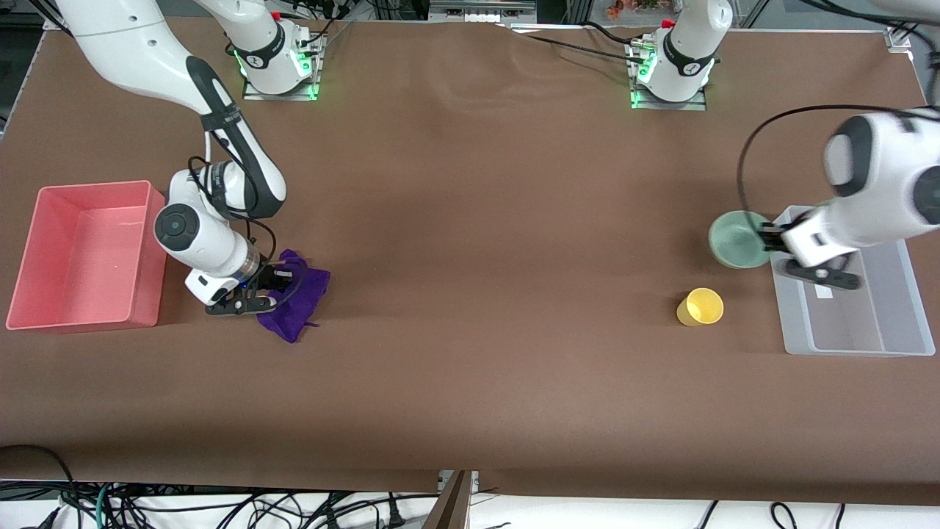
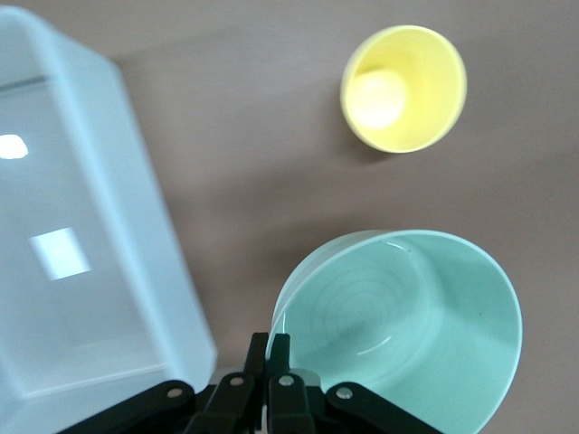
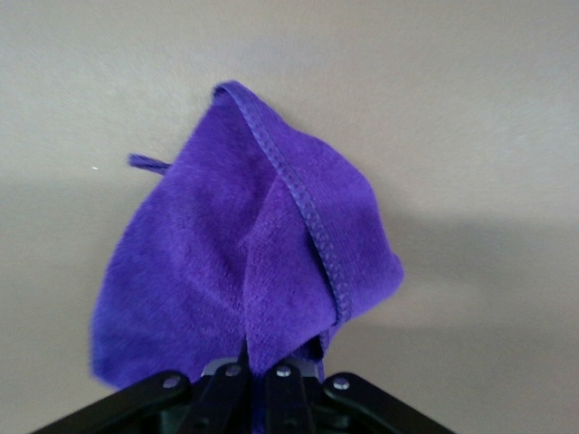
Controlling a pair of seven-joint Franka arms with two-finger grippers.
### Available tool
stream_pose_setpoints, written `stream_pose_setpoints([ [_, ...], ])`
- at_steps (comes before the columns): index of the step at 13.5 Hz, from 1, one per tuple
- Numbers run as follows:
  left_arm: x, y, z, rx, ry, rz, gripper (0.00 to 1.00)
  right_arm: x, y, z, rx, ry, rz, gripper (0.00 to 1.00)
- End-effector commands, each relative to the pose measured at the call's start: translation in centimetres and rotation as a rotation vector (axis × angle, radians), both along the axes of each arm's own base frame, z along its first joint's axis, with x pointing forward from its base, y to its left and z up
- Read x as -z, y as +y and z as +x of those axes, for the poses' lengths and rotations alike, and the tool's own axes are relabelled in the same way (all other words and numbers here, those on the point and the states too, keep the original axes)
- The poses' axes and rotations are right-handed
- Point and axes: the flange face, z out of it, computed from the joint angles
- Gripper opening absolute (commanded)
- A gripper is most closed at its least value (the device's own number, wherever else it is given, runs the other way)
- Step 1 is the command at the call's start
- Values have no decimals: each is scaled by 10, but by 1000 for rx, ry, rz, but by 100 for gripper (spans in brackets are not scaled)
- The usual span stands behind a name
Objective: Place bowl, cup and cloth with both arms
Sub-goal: 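Carry the bowl into the clear bin while the right gripper carries the cloth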
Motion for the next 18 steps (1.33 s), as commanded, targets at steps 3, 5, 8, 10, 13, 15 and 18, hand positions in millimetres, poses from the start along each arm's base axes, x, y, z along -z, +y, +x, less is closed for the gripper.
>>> stream_pose_setpoints([
  [3, -30, 122, 15, 12, -27, -11, 0, -120, -19, 5, -52, 70, -36, 0],
  [5, -22, 178, 22, 0, -41, -7, 0, -157, -47, 3, -92, 118, -41, 0],
  [8, 23, 241, 17, 42, -15, -44, 0, -203, -102, -6, -166, 169, -72, 0],
  [10, 57, 253, 20, 45, 3, -62, 0, -216, -149, -15, -214, 201, -96, 0],
  [13, 97, 259, 29, 39, -27, -57, 0, -219, -213, -26, -257, 219, -86, 0],
  [15, 119, 259, 33, 25, -55, -68, 0, -224, -251, -36, -290, 225, -80, 0],
  [18, 130, 259, 33, 28, -60, -64, 0, -223, -309, -56, -305, 241, -70, 0],
])
